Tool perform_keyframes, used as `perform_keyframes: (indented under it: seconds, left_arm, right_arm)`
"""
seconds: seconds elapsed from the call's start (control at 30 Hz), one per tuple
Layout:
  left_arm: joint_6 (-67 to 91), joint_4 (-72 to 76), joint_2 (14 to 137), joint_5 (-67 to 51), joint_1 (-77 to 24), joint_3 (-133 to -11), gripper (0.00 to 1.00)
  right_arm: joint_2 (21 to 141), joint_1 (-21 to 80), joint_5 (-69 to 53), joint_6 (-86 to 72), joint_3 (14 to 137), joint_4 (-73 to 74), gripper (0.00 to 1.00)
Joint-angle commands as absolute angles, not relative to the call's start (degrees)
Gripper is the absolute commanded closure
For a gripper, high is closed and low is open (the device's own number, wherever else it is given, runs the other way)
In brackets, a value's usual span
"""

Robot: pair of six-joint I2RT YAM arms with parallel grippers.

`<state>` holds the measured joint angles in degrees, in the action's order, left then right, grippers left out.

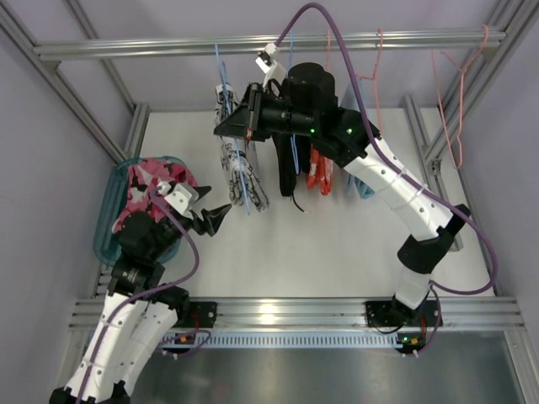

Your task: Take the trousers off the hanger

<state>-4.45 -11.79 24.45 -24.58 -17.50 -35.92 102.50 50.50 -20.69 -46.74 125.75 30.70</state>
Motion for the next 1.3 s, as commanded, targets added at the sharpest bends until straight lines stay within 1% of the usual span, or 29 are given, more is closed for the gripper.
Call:
perform_keyframes:
  seconds: [0.0, 0.2, 0.3, 0.37, 0.53, 0.8, 0.93, 1.07, 1.13, 1.27]
  left_arm:
    - [-3.69, 2.78, 26.45, -23.30, -17.31, -34.98, 0.27]
    - [-2.82, 11.15, 32.24, -18.90, -17.75, -34.37, 0.27]
    - [-2.46, 12.30, 33.57, -21.17, -18.37, -34.28, 0.27]
    - [-2.63, 12.66, 34.01, -21.71, -19.68, -34.19, 0.24]
    - [-3.25, 13.18, 35.06, -18.12, -22.67, -33.84, 0.24]
    - [-0.26, 18.27, 39.90, -16.61, -24.69, -35.51, 0.23]
    - [-0.26, 20.38, 42.01, -11.52, -28.38, -36.03, 0.22]
    - [1.84, 20.83, 44.64, -2.75, -29.09, -36.91, 0.26]
    - [0.97, 20.92, 45.70, 1.56, -29.09, -37.00, 0.30]
    - [0.53, 20.92, 45.88, 3.52, -29.09, -37.00, 0.34]
  right_arm:
    - [99.84, 50.45, -18.20, -47.02, 130.78, 25.04, 1.00]
    - [100.54, 50.45, -15.12, -49.04, 132.36, 25.84, 1.00]
    - [100.81, 50.54, -13.54, -49.04, 132.63, 26.02, 1.00]
    - [100.81, 50.45, -11.61, -48.87, 132.63, 26.10, 1.00]
    - [100.90, 50.54, -10.90, -49.04, 132.54, 25.66, 1.00]
    - [101.42, 51.33, -9.67, -49.22, 132.98, 25.66, 1.00]
    - [101.43, 51.59, -9.58, -49.22, 132.98, 25.66, 1.00]
    - [101.07, 51.94, -9.67, -48.87, 132.98, 25.49, 1.00]
    - [100.64, 51.94, -9.49, -48.69, 132.72, 25.58, 1.00]
    - [100.02, 51.94, -9.58, -48.52, 132.10, 25.66, 1.00]
